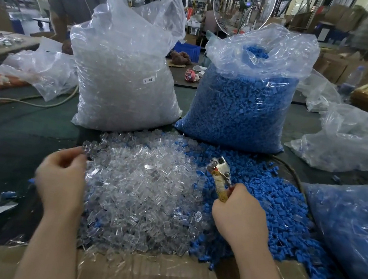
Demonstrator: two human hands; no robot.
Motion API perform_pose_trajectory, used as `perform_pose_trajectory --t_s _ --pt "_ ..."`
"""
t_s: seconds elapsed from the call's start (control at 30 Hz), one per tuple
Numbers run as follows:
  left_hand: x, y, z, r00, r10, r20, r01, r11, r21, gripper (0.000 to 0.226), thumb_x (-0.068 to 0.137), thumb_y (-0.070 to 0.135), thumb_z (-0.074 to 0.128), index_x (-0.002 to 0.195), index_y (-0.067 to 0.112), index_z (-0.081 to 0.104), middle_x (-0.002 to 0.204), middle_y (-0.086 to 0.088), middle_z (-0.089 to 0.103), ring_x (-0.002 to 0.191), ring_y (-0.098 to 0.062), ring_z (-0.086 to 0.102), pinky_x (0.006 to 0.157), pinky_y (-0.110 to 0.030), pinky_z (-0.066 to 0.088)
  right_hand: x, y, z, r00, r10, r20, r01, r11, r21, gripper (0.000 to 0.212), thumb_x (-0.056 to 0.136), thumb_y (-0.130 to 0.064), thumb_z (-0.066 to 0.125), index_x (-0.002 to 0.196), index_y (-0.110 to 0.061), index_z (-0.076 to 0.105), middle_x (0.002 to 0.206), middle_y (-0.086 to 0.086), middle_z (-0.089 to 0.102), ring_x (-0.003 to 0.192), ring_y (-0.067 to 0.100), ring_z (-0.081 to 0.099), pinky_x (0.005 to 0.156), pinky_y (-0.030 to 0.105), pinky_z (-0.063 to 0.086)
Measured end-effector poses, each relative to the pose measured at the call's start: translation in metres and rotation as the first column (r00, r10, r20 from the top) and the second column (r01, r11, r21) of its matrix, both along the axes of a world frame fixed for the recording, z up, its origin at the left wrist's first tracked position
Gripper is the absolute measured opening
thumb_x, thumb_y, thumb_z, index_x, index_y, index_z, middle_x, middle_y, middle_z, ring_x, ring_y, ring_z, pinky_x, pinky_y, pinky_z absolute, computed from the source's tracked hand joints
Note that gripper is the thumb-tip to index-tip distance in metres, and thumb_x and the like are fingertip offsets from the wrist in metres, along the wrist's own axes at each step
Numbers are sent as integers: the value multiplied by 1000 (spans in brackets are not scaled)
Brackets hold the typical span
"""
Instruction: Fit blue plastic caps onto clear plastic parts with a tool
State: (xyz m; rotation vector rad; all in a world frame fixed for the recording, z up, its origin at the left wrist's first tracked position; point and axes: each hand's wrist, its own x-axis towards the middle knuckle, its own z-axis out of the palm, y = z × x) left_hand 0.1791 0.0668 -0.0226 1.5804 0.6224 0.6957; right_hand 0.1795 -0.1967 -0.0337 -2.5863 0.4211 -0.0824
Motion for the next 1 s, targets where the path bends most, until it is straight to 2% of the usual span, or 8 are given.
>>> perform_pose_trajectory --t_s 0.1,0.17,0.23,0.33,0.53,0.7,0.9,1.0 --pt "15 -30 -3 932 -290 -217 332 922 198 17 92 22 66 109 22 69 105 -1 68 74 -10 62 60 -21 50 -1 0 1 999 -54 6 54 997 -53 19 89 -31 57 97 -20 43 73 -4 48 59 10 42 47 28 28" --pt "18 -48 1 844 -320 -431 489 790 371 30 91 34 66 121 26 65 124 -4 62 96 -19 64 83 -38 57 -2 0 0 996 -86 0 86 992 -95 19 88 -29 57 94 -18 43 74 -4 45 57 10 38 48 30 28" --pt "21 -63 -2 774 -271 -572 593 628 504 45 92 42 62 134 28 56 141 -3 49 128 -24 47 112 -47 39 -2 0 -1 994 -105 -1 104 987 -119 18 88 -27 57 97 -16 45 81 -1 46 60 15 39 52 31 30" --pt "20 -73 -6 766 -232 -600 616 534 580 44 96 40 56 138 28 54 143 -2 46 132 -24 41 114 -42 32 -3 0 -3 994 -105 -7 102 983 -152 21 90 -25 55 107 -14 49 102 5 53 71 22 43 58 32 32" --pt "16 -73 -1 850 -281 -446 520 588 620 12 93 26 63 99 31 72 115 7 63 100 -11 57 89 -30 45 -3 -1 -5 995 -103 1 101 980 -169 18 89 -25 57 103 -15 49 98 3 51 71 22 44 54 31 31" --pt "16 -74 0 873 -246 -422 477 616 627 9 92 27 67 94 29 75 93 13 67 74 -2 60 60 -19 43 -3 -3 -5 989 -135 53 142 975 -168 17 89 -28 58 98 -17 50 79 -3 46 58 15 37 45 27 22" --pt "15 -75 4 921 -197 -336 379 647 661 11 90 39 69 94 31 75 74 19 62 67 0 57 55 -22 42 1 -5 -4 969 -189 157 194 981 -17 17 90 -36 60 90 -23 49 69 -8 47 57 7 38 47 26 24" --pt "13 -79 7 930 -303 -206 367 744 558 7 85 38 74 89 33 75 69 22 63 65 4 60 55 -11 40 3 -5 -3 970 -162 183 143 983 112 16 89 -39 62 88 -28 50 71 -10 51 63 12 46 56 31 35"
